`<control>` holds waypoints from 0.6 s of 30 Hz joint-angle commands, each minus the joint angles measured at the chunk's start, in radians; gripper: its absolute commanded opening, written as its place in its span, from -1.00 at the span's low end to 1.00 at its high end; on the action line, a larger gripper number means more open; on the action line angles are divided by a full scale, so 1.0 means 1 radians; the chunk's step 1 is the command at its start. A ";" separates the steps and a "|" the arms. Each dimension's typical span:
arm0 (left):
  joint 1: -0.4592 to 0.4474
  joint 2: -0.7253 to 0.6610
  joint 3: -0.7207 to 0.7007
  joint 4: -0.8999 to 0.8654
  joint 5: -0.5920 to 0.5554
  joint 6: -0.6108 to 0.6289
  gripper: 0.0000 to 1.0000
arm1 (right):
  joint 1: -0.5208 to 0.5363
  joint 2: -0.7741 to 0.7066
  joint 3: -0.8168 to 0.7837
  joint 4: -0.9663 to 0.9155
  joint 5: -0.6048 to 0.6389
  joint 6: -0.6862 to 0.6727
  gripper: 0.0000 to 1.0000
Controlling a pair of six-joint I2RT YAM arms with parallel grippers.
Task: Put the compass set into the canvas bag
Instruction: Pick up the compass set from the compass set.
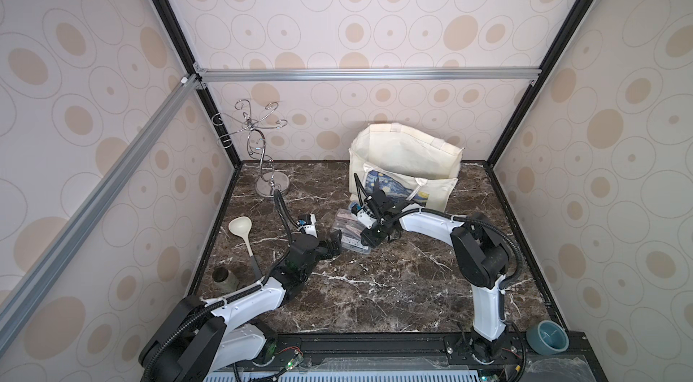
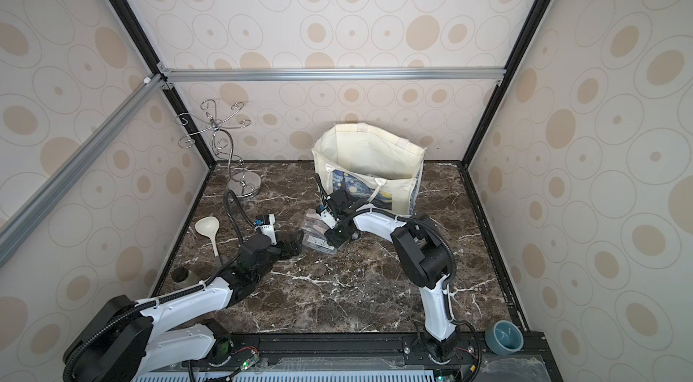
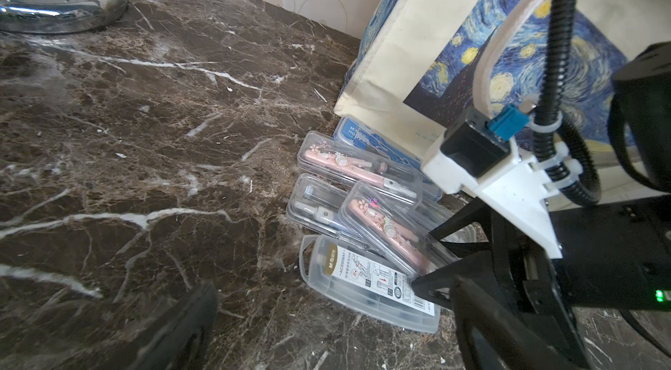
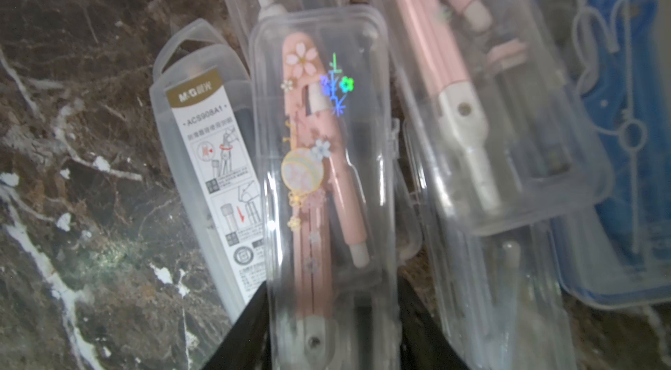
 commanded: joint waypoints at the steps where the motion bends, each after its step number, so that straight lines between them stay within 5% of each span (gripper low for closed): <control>1: 0.014 -0.015 0.001 0.022 -0.014 -0.014 1.00 | 0.010 0.021 0.016 -0.021 0.024 -0.014 -0.22; 18: 0.023 -0.022 0.002 0.025 -0.034 -0.005 1.00 | 0.013 -0.172 0.057 -0.102 -0.033 -0.036 -0.38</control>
